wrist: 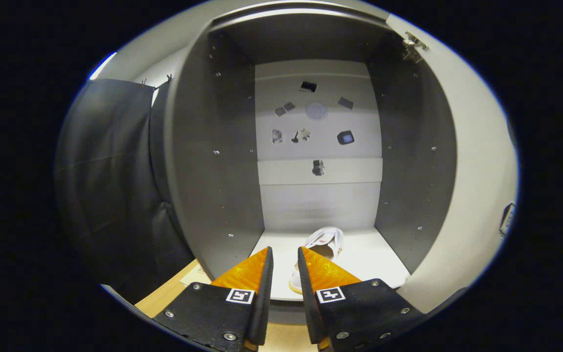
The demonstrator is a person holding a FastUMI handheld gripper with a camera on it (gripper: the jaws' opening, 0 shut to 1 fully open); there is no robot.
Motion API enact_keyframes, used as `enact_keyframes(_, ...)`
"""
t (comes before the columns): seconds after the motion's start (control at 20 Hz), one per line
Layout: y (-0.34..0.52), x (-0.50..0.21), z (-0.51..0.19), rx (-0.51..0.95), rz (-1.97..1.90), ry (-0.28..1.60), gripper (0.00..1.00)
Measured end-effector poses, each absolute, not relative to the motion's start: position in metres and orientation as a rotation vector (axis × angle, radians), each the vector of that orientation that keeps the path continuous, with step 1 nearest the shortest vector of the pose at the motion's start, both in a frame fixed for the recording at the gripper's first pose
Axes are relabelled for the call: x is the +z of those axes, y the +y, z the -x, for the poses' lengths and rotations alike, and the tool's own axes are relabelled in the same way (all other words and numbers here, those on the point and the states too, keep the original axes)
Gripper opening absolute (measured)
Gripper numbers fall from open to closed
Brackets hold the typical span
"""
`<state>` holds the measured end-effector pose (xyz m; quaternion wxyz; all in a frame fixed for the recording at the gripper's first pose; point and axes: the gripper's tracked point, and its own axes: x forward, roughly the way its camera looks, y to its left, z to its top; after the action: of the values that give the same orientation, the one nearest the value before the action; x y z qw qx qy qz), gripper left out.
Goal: Open the shoe cabinet door, grab the shoes and put them into the shoe cabinet, then close the shoe cabinet door.
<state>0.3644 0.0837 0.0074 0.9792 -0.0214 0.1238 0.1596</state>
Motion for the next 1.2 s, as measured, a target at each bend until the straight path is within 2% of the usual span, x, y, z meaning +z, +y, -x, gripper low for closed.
enact_keyframes(0.15,0.072,0.037,-0.300,0.306,0.046,0.175,0.34)
enact_keyframes(0.6,0.031,0.078,-0.144,0.260,0.048,0.129,0.48)
enact_keyframes(0.95,-0.022,0.087,-0.069,0.178,0.032,0.120,0.55)
enact_keyframes(1.2,-0.086,0.094,-0.040,0.069,0.065,0.119,0.69)
